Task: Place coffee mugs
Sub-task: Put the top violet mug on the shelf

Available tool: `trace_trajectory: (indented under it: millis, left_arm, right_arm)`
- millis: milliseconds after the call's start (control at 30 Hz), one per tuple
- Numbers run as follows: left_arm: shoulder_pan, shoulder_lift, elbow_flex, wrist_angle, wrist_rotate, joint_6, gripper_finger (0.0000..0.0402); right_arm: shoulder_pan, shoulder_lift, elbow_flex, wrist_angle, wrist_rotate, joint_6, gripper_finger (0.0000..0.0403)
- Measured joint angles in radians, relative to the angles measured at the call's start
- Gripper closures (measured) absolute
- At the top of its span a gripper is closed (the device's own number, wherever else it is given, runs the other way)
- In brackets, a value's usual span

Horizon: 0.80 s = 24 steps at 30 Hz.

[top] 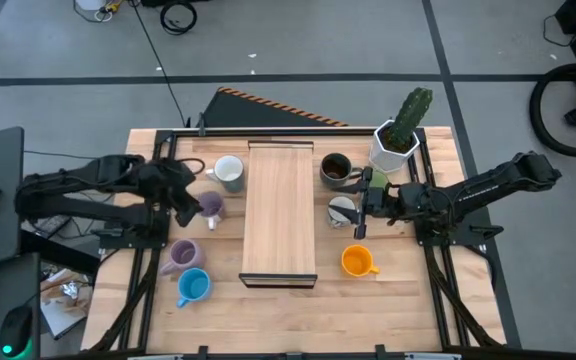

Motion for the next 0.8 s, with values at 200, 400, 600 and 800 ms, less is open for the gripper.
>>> trace_trajectory:
  millis: [200,400,600,800]
  left_arm:
    - [-0.217,0.136,0.059,-0.115,-0.086,-0.376,0.0261]
    - [-0.349,0.266,0.053,-0.132,-0.179,-0.599,0.0261]
    - [-0.371,0.359,0.053,-0.135,-0.199,-0.645,0.0261]
    - [-0.371,0.44,0.052,-0.163,-0.225,-0.638,0.0257]
  right_arm:
    - [0.002,0.0,0.0,-0.009,0.0,0.026,0.0192]
    - [0.002,0.0,0.0,-0.034,-0.002,0.03,0.0192]
    - [-0.008,0.0,0.0,-0.026,-0.003,0.027,0.0192]
    - [-0.018,0.0,0.0,-0.023,-0.004,0.031,0.0192]
